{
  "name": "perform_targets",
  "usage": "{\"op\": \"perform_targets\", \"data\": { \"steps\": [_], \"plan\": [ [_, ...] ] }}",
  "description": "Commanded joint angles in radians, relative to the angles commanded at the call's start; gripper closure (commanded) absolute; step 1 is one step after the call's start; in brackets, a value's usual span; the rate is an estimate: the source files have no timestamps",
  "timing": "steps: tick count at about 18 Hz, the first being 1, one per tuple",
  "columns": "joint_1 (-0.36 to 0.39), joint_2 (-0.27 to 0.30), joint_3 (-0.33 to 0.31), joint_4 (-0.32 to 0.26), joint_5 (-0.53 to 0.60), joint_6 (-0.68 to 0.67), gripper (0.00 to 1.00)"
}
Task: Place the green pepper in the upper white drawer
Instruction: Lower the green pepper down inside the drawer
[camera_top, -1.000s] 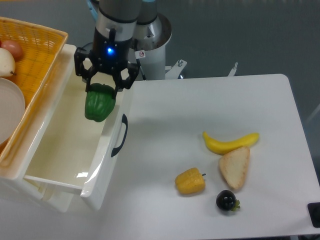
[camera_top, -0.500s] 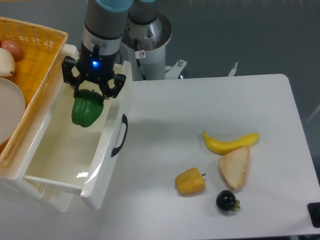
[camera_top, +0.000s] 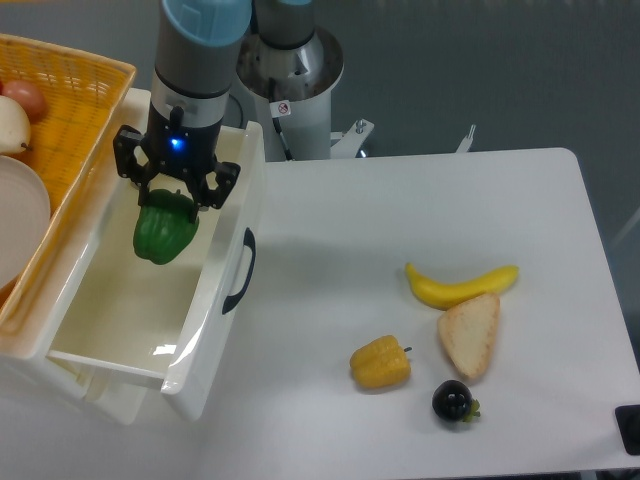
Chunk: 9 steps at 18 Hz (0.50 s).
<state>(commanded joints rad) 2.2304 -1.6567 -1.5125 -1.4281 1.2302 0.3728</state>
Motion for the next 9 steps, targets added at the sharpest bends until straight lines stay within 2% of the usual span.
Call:
{"op": "perform_targets", "data": {
  "steps": [9],
  "plan": [
    [-0.023,-0.028,0.0,0.009,0.003,0.002,0.48]
  ]
}}
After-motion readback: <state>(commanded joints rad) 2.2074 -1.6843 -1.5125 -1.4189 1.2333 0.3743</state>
